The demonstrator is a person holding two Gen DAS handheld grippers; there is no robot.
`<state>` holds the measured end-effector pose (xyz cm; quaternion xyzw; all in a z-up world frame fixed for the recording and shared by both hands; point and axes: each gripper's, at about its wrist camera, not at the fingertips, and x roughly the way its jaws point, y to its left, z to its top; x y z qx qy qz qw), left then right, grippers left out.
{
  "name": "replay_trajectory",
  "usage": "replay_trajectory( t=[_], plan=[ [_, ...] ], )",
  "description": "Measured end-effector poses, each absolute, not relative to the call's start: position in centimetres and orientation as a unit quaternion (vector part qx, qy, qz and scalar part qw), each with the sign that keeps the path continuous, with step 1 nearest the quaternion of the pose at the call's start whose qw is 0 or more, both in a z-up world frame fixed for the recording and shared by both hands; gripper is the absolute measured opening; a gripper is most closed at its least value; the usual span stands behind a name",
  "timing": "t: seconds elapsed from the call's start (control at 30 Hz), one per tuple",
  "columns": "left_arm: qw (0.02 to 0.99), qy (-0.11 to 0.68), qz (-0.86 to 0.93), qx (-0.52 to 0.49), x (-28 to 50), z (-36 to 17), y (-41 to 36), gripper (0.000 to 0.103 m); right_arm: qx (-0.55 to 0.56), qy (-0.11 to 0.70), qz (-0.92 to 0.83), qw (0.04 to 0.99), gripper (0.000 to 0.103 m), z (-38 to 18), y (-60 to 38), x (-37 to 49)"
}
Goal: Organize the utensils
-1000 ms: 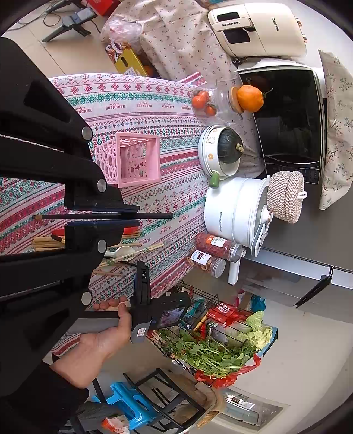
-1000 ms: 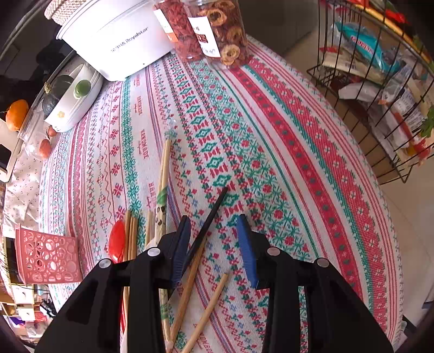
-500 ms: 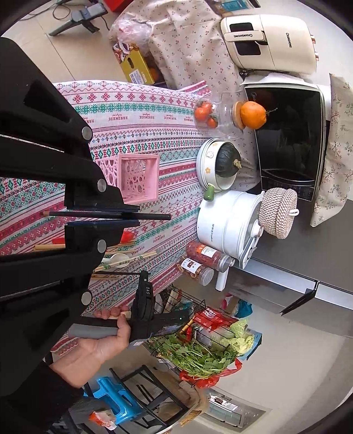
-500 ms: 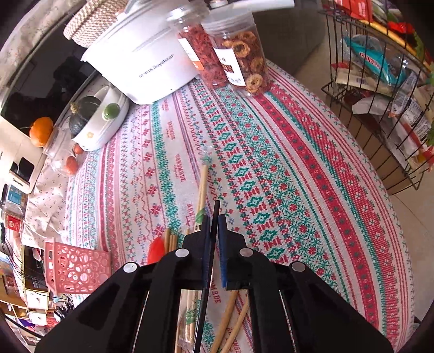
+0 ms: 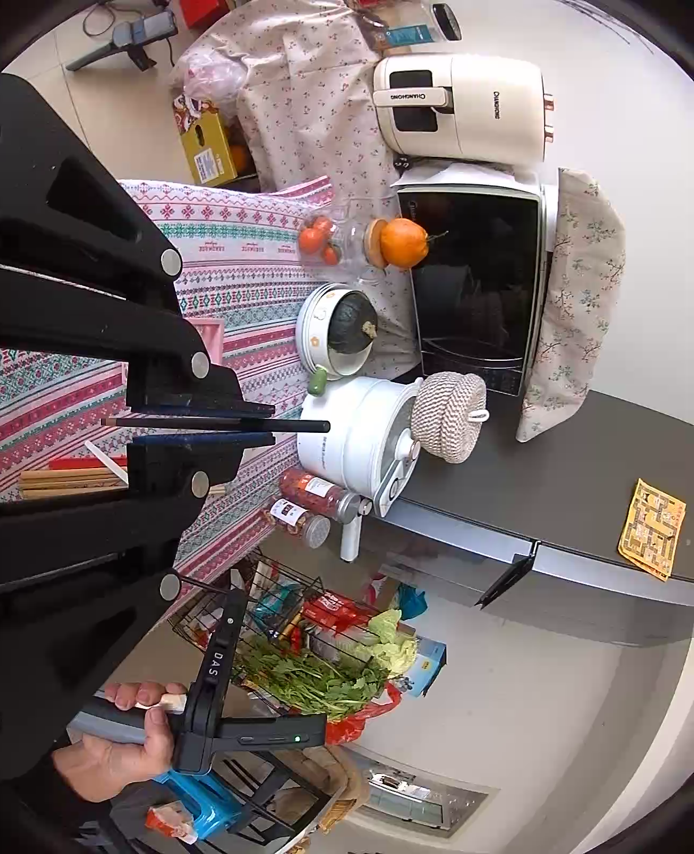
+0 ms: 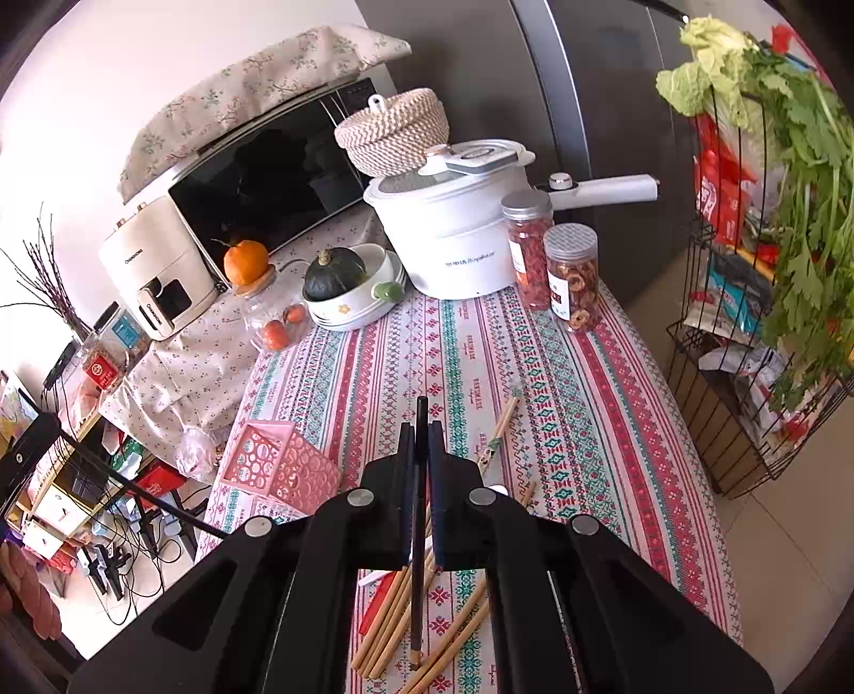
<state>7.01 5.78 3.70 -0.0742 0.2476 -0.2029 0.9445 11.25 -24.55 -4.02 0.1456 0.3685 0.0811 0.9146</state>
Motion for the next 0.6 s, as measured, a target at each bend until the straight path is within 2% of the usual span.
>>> replay_trajectory(
  t=[0.23, 0.6],
  plan=[
    [0.964, 0.184, -0.179, -0.073, 7.1, 6.5, 6.6, 0.004, 0.117, 0.301, 0.109, 0.940, 0.005, 1.2, -22.4, 9.0],
    [0.970, 0.195, -0.146, -0.015, 11.3, 5.8, 5.7, 0.004, 0.120, 0.246, 0.159, 0.949, 0.005, 7.5, -18.4, 10.4]
  ],
)
